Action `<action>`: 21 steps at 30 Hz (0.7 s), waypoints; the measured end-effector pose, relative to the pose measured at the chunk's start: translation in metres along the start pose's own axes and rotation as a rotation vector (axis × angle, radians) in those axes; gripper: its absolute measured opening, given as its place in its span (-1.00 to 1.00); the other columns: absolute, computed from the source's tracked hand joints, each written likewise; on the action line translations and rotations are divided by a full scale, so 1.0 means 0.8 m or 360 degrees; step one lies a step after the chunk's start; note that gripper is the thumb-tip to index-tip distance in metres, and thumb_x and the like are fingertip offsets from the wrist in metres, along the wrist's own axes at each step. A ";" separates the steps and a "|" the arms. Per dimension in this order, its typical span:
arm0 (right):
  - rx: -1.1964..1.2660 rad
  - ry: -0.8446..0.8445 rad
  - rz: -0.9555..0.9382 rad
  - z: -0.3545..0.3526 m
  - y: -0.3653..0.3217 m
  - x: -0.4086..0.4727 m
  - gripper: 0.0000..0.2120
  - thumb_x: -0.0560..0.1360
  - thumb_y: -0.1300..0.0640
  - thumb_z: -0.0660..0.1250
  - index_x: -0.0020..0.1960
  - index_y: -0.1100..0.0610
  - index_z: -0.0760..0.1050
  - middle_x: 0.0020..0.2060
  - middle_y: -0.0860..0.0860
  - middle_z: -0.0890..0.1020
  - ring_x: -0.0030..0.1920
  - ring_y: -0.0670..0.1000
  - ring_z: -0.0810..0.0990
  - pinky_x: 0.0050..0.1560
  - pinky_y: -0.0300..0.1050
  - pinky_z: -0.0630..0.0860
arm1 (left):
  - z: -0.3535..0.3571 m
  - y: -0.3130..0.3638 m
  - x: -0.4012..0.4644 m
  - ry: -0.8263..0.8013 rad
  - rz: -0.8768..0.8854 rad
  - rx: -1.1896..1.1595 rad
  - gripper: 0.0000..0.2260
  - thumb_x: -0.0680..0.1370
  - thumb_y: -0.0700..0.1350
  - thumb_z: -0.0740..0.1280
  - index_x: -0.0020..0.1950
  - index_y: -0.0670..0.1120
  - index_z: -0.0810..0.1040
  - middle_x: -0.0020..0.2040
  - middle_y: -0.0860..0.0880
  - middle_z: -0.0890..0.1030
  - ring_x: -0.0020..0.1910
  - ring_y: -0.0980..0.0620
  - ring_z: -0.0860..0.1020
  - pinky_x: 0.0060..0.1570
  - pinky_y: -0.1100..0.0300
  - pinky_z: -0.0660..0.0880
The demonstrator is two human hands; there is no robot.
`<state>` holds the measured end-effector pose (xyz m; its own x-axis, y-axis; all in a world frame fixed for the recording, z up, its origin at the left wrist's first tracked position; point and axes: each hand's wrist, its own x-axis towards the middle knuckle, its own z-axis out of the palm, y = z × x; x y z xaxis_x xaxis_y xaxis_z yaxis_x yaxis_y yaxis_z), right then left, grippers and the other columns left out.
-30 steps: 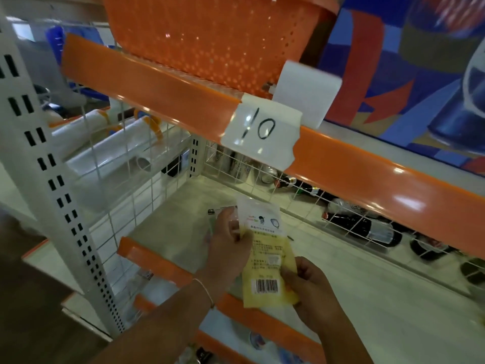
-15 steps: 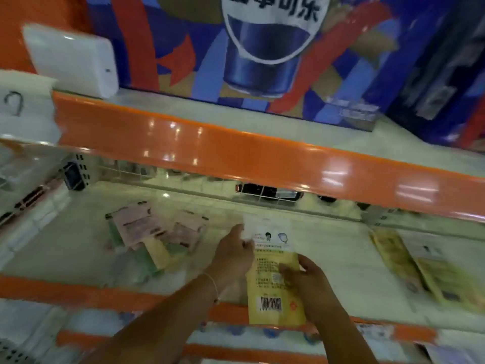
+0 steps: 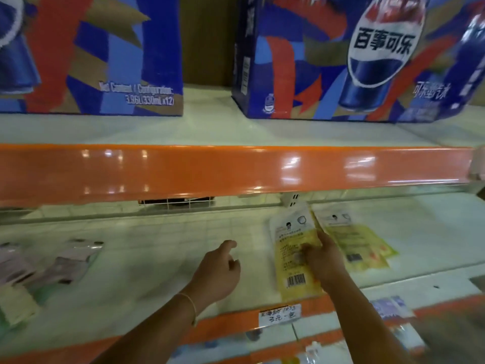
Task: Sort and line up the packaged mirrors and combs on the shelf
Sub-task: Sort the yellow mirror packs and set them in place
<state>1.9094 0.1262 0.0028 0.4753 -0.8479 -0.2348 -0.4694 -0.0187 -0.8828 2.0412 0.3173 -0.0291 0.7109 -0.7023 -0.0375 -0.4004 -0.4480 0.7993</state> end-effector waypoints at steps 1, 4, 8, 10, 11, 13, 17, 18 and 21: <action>-0.0078 0.0010 -0.0004 -0.011 0.001 0.011 -0.58 0.38 0.36 0.33 0.12 -0.03 0.43 -0.18 0.00 0.64 -0.18 0.11 0.64 -0.19 0.05 0.63 | 0.008 0.006 0.003 -0.0014 0.0018 0.0016 -0.62 0.57 -0.12 0.25 0.39 -0.02 0.36 -0.30 -0.01 0.59 -0.32 0.10 0.54 -0.23 0.15 0.49; -0.0286 0.0079 -0.0078 -0.037 0.006 0.040 -0.57 0.32 0.33 0.37 0.14 0.02 0.46 -0.13 0.08 0.65 -0.14 0.16 0.63 -0.12 0.12 0.62 | 0.027 0.023 0.011 -0.0054 0.0044 0.0035 -0.63 0.57 -0.12 0.24 0.38 -0.01 0.35 -0.28 -0.03 0.59 -0.31 0.07 0.53 -0.23 0.15 0.48; -0.0633 0.0234 -0.0176 -0.058 0.008 0.064 -0.50 0.51 0.22 0.25 0.44 0.08 0.30 0.11 0.20 0.61 -0.01 0.21 0.59 -0.15 -0.07 0.50 | 0.043 0.040 0.019 -0.0085 0.0082 0.0070 -0.63 0.58 -0.10 0.23 0.39 0.00 0.33 -0.25 -0.05 0.60 -0.29 0.04 0.56 -0.21 0.13 0.51; -0.0739 0.0281 -0.0207 -0.064 0.010 0.073 -0.47 0.51 0.25 0.24 0.46 0.10 0.26 0.09 0.20 0.62 -0.04 0.20 0.58 -0.20 -0.14 0.39 | 0.047 0.045 0.022 -0.0092 0.0087 0.0092 -0.62 0.58 -0.10 0.23 0.40 0.00 0.32 -0.23 -0.04 0.61 -0.27 0.03 0.57 -0.19 0.11 0.53; -0.0785 0.0293 -0.0218 -0.067 0.011 0.075 -0.46 0.49 0.26 0.25 0.45 0.09 0.26 0.04 0.20 0.63 -0.11 0.18 0.56 -0.25 -0.16 0.37 | 0.048 0.047 0.023 -0.0094 0.0084 0.0096 -0.62 0.58 -0.09 0.23 0.41 0.01 0.32 -0.22 -0.04 0.61 -0.27 0.02 0.58 -0.19 0.09 0.55; -0.0850 0.0322 -0.0223 -0.070 0.012 0.078 -0.40 0.44 0.30 0.26 0.45 0.08 0.24 -0.02 0.18 0.64 -0.21 0.12 0.50 -0.30 -0.14 0.39 | 0.050 0.048 0.024 -0.0081 0.0075 0.0097 -0.62 0.58 -0.09 0.23 0.41 0.01 0.32 -0.21 -0.03 0.61 -0.26 0.02 0.58 -0.19 0.08 0.56; -0.1268 0.0376 -0.0242 -0.065 0.010 0.076 -0.38 0.42 0.20 0.28 0.45 0.04 0.20 0.28 0.15 0.48 0.25 0.24 0.39 0.25 0.11 0.36 | 0.054 0.045 0.025 -0.0028 0.0088 0.0140 -0.62 0.58 -0.09 0.23 0.40 0.01 0.33 -0.18 0.02 0.60 -0.24 0.07 0.56 -0.16 0.14 0.54; -0.1312 0.0382 -0.0267 -0.060 0.009 0.075 -0.41 0.44 0.16 0.28 0.44 0.03 0.23 0.33 0.13 0.42 0.31 0.24 0.33 0.30 0.14 0.29 | 0.055 0.043 0.025 -0.0013 0.0091 0.0152 -0.62 0.58 -0.09 0.23 0.40 0.01 0.33 -0.17 0.04 0.59 -0.22 0.08 0.55 -0.13 0.15 0.54; -0.1239 0.0291 -0.0432 -0.033 0.008 0.062 -0.54 0.49 0.08 0.24 0.39 0.02 0.34 0.37 0.09 0.40 0.36 0.22 0.29 0.35 0.15 0.25 | 0.057 0.034 0.026 0.0046 0.0110 0.0219 -0.62 0.56 -0.08 0.22 0.39 -0.01 0.36 -0.10 0.05 0.57 -0.18 0.08 0.53 -0.05 0.15 0.53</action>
<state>1.9105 0.0703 -0.0037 0.5492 -0.8325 0.0737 -0.7671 -0.5371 -0.3509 2.0187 0.2654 -0.0355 0.6942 -0.7190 0.0337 -0.5233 -0.4720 0.7095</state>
